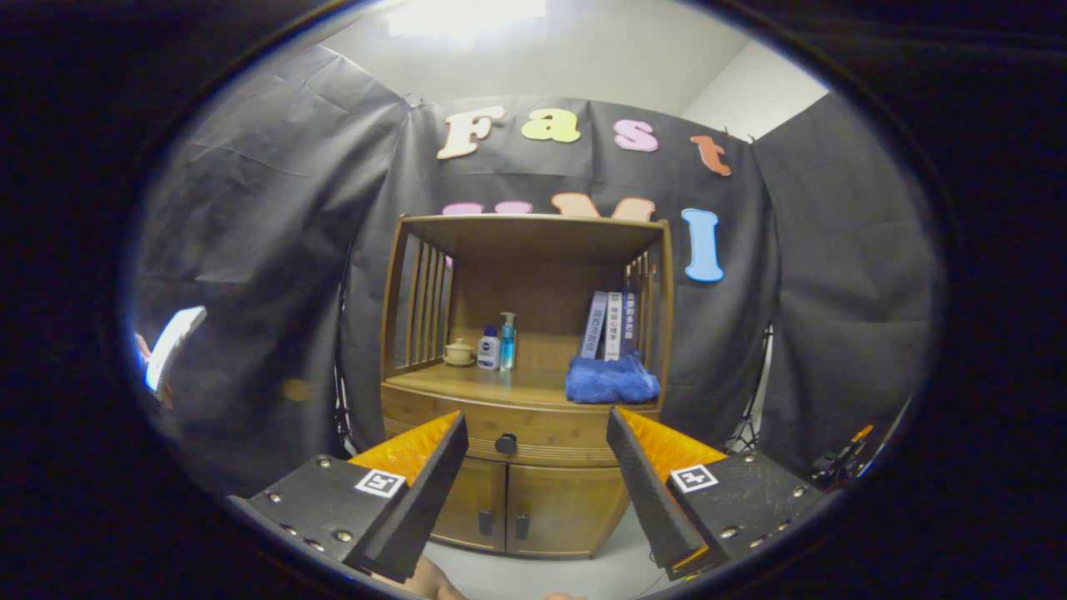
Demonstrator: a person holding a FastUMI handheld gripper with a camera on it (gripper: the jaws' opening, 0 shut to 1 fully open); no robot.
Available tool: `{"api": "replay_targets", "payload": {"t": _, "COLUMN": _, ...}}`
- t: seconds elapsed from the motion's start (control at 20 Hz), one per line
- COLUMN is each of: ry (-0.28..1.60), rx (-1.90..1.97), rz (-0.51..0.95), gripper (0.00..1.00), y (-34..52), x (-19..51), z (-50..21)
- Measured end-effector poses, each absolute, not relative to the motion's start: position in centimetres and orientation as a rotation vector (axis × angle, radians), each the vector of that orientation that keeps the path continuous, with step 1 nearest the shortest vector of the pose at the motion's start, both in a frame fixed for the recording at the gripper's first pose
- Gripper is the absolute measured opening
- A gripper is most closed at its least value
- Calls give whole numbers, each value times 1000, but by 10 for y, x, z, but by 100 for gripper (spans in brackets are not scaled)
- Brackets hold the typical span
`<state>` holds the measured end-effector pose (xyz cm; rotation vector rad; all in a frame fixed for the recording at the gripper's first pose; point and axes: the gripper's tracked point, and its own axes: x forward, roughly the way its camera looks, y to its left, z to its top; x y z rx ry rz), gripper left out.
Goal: Pull open the drawer, take out the items inside it, and place them on the countertop above the cabinet.
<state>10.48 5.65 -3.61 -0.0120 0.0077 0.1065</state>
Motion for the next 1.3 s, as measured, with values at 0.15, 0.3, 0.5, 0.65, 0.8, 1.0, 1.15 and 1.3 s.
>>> {"api": "replay_targets", "payload": {"t": 0.15, "ry": 0, "rx": -20, "rz": 120, "gripper": 100, "y": 71, "x": 146, "z": -50}}
{"api": "replay_targets", "payload": {"t": 0.3, "ry": 0, "rx": -19, "rz": 125, "gripper": 100, "y": 85, "x": 191, "z": -68}}
{"api": "replay_targets", "payload": {"t": 0.5, "ry": 34, "rx": -25, "rz": 112, "gripper": 100, "y": 98, "x": 248, "z": -102}}
{"api": "replay_targets", "payload": {"t": 0.65, "ry": 96, "rx": -20, "rz": 100, "gripper": 100, "y": 106, "x": 282, "z": -141}}
{"api": "replay_targets", "payload": {"t": 0.8, "ry": 169, "rx": -10, "rz": 79, "gripper": 100, "y": 113, "x": 302, "z": -182}}
{"api": "replay_targets", "payload": {"t": 1.0, "ry": 242, "rx": 6, "rz": 64, "gripper": 94, "y": 122, "x": 325, "z": -223}}
{"api": "replay_targets", "payload": {"t": 1.15, "ry": 270, "rx": 31, "rz": 41, "gripper": 83, "y": 122, "x": 337, "z": -236}}
{"api": "replay_targets", "payload": {"t": 1.3, "ry": 293, "rx": 98, "rz": 51, "gripper": 61, "y": 133, "x": 340, "z": -239}}
